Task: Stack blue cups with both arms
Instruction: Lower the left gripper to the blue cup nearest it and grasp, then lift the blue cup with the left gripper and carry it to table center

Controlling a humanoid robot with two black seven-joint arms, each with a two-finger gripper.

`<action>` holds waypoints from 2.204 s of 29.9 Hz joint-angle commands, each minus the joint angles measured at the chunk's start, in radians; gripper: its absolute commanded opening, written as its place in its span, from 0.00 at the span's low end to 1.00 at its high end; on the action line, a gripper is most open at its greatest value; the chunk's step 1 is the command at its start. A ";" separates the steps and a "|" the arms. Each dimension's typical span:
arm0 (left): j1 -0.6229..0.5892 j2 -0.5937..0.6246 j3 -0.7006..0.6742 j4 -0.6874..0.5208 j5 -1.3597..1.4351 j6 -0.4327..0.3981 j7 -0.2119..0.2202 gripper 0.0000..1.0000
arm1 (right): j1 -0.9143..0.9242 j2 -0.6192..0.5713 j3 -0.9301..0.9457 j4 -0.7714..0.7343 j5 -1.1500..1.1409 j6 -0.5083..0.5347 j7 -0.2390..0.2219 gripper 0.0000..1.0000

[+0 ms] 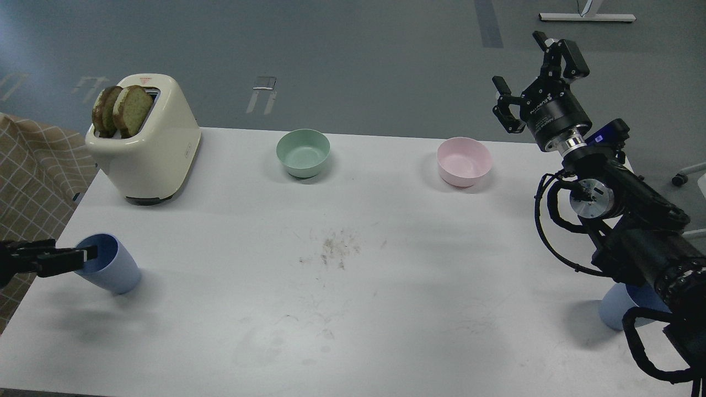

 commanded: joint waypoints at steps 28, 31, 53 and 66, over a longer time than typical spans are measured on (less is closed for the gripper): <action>-0.121 0.095 -0.024 -0.121 0.071 0.010 0.000 0.00 | 0.021 -0.012 -0.011 0.014 -0.001 0.000 0.000 1.00; -0.233 0.118 -0.024 -0.189 0.126 -0.002 0.000 0.00 | 0.052 -0.023 -0.012 0.020 -0.001 0.000 0.000 1.00; -0.652 -0.455 -0.017 -0.180 0.236 -0.333 0.000 0.00 | 0.452 -0.017 -0.208 -0.005 -0.008 0.000 -0.002 1.00; -0.636 -0.853 -0.011 0.011 0.367 -0.384 0.000 0.00 | 0.469 -0.020 -0.242 -0.011 -0.006 0.000 -0.002 1.00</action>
